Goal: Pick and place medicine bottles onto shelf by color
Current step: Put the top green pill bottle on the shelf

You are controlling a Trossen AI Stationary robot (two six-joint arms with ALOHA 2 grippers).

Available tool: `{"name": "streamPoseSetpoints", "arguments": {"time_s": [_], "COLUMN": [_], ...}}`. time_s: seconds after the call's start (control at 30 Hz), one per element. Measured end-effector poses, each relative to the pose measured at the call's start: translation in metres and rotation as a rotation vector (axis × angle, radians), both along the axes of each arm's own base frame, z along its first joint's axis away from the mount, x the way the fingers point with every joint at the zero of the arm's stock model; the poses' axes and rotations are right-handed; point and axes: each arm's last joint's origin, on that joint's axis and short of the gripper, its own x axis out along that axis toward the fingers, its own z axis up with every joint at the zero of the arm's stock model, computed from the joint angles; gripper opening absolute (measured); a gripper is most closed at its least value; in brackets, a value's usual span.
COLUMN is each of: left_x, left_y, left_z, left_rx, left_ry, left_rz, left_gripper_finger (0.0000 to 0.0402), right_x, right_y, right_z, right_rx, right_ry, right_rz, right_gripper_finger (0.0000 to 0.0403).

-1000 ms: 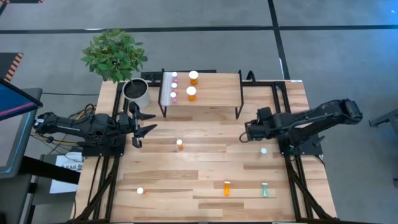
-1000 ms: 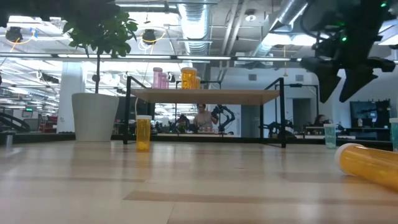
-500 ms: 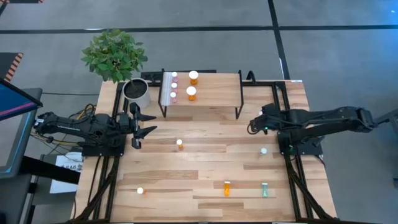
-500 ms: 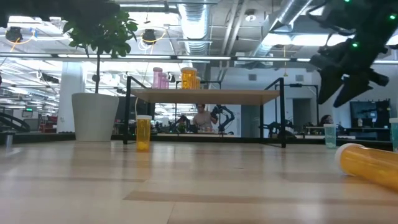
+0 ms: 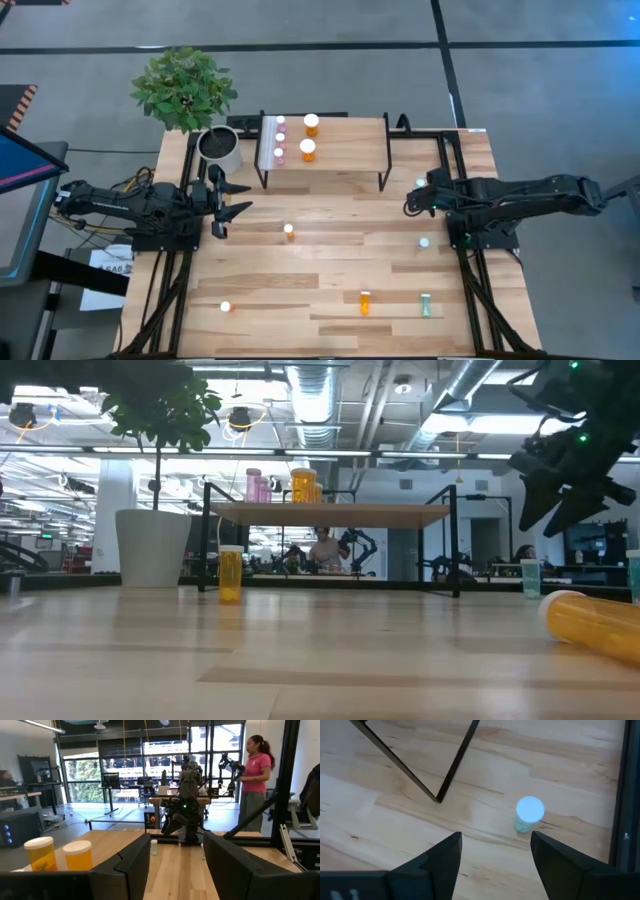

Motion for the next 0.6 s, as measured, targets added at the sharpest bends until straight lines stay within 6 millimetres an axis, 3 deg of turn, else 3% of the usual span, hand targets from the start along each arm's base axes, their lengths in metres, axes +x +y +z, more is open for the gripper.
{"name": "streamPoseSetpoints", "arguments": {"time_s": [0.6], "left_x": [0.0], "left_y": [0.0], "left_z": [0.0001], "left_rx": [0.0], "left_ry": [-0.001], "left_rz": [0.001], "left_gripper_finger": [0.0173], "right_x": [0.0031], "right_y": [-0.0013], "right_z": [0.0024], "right_rx": [-0.044], "right_ry": [-0.039], "right_rz": [-0.019], "right_gripper_finger": [0.026]}}
